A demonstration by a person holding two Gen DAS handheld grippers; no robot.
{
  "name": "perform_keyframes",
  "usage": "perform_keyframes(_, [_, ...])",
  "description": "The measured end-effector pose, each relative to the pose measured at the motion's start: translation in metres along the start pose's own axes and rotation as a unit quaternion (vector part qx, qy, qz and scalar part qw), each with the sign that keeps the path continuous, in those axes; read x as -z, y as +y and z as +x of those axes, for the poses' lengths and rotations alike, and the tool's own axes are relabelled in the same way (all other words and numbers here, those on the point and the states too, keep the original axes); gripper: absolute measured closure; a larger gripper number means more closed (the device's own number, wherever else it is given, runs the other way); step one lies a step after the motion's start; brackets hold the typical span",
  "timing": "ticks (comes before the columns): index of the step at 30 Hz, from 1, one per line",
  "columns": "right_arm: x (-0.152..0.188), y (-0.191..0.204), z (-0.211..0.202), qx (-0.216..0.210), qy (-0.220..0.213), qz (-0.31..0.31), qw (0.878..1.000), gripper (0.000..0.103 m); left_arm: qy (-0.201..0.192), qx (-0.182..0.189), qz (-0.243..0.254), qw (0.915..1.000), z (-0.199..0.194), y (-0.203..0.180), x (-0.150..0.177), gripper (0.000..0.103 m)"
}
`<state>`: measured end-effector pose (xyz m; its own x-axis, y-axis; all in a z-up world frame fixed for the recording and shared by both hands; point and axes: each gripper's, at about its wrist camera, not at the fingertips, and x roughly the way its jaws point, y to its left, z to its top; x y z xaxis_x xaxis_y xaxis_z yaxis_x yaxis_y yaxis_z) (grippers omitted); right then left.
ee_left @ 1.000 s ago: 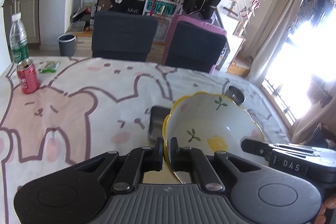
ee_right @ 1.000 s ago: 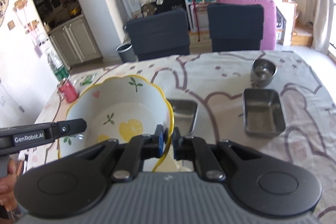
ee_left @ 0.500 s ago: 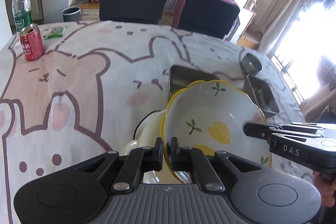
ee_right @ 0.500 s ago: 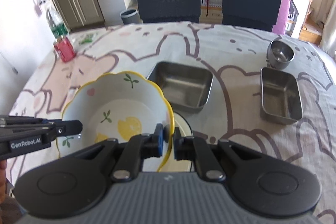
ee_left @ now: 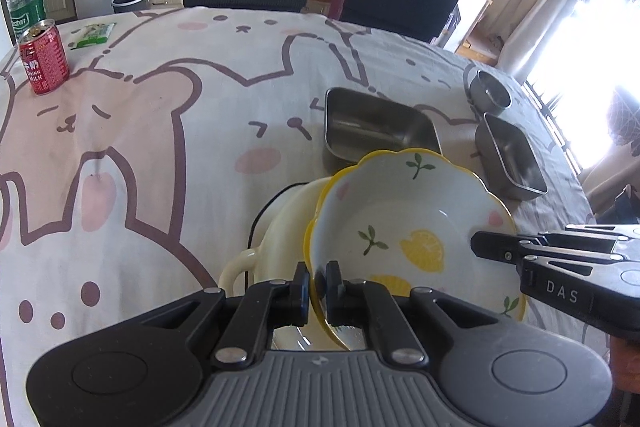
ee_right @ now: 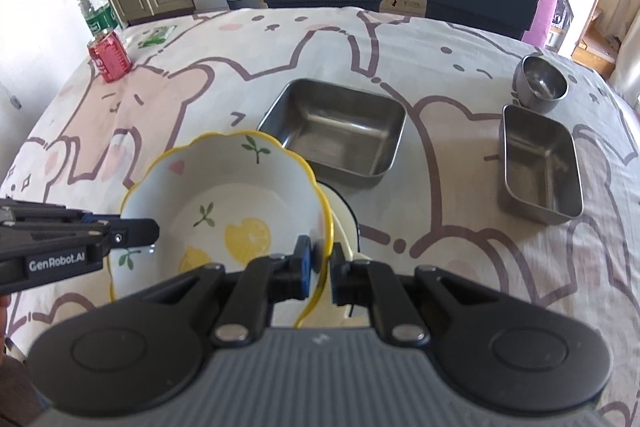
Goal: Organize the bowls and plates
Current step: 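Carry and lower the yellow-rimmed bowl with both tools into the cream bowl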
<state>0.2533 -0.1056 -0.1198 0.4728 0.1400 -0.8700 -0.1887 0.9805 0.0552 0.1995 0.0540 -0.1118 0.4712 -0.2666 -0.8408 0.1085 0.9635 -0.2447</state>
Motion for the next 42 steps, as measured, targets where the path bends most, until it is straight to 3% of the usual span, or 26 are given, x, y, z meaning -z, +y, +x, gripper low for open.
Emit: perform_keyframes(42, [0.001,0.014,0.024,0.027,0.043,-0.06,0.997,0.091,0.048,-0.045,0.054,0.9963,0.032,-0.01,0.006,0.087])
